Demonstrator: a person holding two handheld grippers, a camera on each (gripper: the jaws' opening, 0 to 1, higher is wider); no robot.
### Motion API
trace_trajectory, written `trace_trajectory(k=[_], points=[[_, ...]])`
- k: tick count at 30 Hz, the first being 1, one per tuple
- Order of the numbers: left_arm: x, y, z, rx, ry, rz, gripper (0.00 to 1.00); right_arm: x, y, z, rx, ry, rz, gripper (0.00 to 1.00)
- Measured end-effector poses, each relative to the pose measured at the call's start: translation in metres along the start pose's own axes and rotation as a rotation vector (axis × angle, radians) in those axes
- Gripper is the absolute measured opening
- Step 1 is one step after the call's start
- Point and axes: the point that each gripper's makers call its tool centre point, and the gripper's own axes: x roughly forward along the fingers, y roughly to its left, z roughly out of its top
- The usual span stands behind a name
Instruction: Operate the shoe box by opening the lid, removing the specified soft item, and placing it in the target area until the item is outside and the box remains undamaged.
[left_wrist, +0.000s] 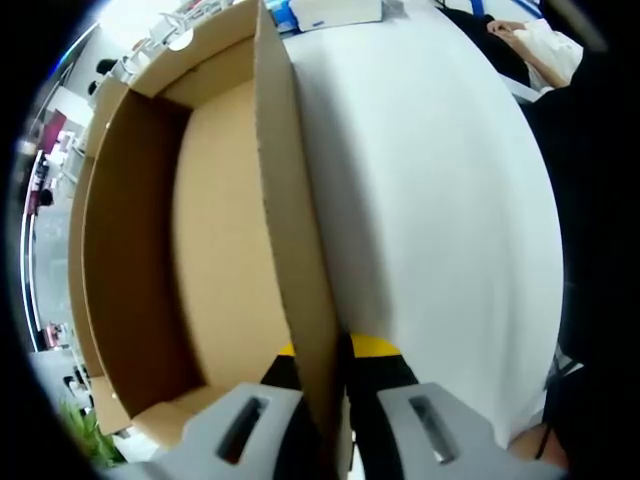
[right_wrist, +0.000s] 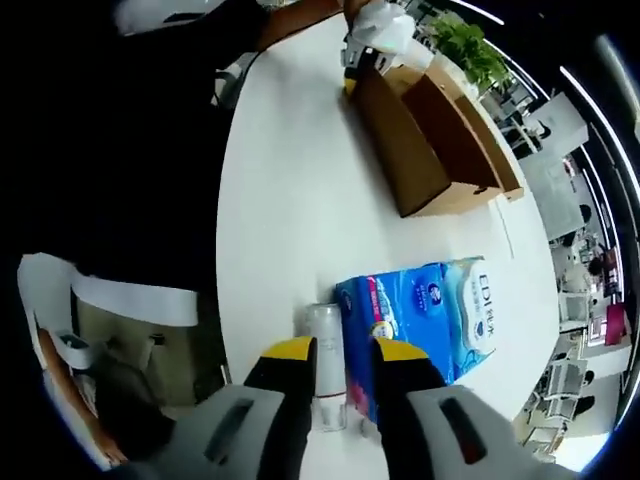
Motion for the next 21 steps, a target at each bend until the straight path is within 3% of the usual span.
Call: trace_trajectory(k=[3, 12, 18, 21], points=[[0.000, 0.000, 0.000, -0.001, 0.000, 0.001, 0.04, -0.007, -0.007, 0.006, 0.012, -0.003, -0.053, 0.21], [0.000, 0.000, 0.000, 0.000, -0.008, -0.006, 0.04, -0.025, -0.004, 0.004, 0.049, 0.010, -0.105, 0.22], [0.000, 0.000, 0.000, 0.000, -0.011, -0.010, 0.04, -0.040, -0.013, 0.030, 0.063, -0.050, -0.146, 0.24], [0.000, 0.000, 0.000, -0.001, -0.014, -0.011, 0.04, -0.048, -0.032, 0.045, 0.058, -0.071, -0.213, 0.24]])
